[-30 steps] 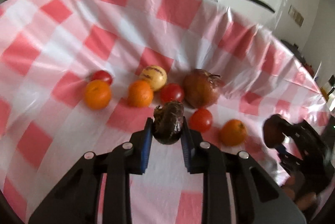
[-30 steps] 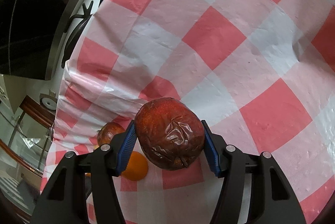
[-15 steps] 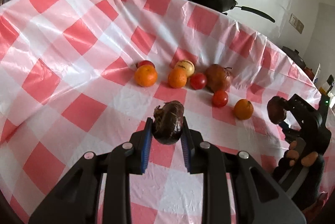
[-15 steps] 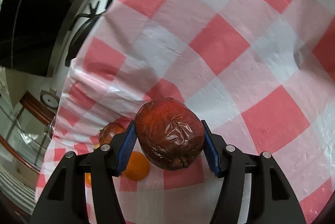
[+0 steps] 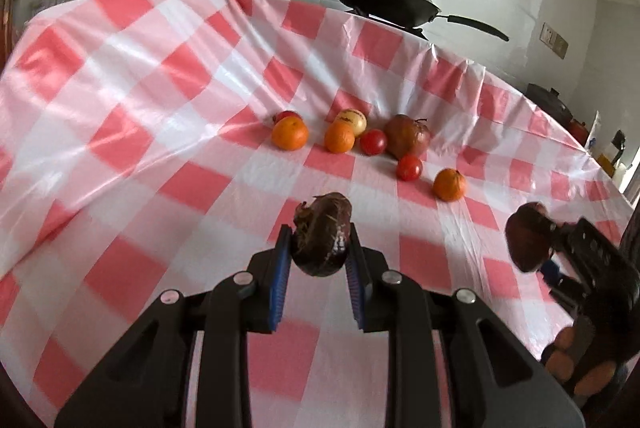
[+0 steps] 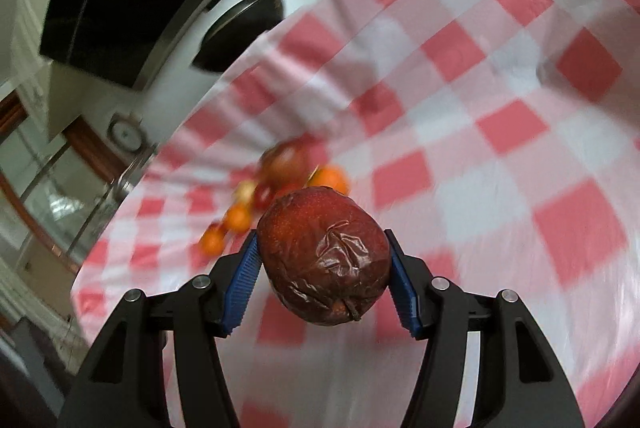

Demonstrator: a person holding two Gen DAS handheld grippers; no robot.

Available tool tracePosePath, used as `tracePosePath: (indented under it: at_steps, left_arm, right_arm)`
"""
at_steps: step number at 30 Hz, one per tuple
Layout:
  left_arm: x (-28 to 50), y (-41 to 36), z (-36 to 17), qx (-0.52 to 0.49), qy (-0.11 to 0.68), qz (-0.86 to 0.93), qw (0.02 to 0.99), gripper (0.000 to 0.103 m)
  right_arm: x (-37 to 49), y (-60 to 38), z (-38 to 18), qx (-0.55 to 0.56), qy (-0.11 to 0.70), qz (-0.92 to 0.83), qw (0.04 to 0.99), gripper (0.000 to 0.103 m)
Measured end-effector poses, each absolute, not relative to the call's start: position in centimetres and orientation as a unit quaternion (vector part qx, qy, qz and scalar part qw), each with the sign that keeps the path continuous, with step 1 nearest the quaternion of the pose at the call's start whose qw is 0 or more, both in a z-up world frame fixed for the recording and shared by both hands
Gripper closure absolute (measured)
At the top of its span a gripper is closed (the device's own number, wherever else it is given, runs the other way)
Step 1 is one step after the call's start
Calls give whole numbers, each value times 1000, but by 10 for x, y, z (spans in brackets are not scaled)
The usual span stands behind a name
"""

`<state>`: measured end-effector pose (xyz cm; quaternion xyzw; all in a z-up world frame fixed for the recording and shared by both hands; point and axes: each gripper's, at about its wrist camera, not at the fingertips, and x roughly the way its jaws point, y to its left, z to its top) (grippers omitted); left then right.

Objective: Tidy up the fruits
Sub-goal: 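Carry the apple in the right tool and dark fruit in the left tool to the box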

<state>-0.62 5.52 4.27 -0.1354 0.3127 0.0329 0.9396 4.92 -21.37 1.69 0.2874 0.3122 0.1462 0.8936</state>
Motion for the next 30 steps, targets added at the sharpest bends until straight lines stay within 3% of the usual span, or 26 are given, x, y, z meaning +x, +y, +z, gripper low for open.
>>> tracePosePath:
  at_steps: [13,30]
  left_arm:
    - [-114,112,41,-122,310,77,940,77]
    - [-200,190,22,-132,325,143,925,77]
  right_arm:
    - [-48,-140,22,230,342,227,882,44]
    - [-130,-28,24,78,374,360,851,44]
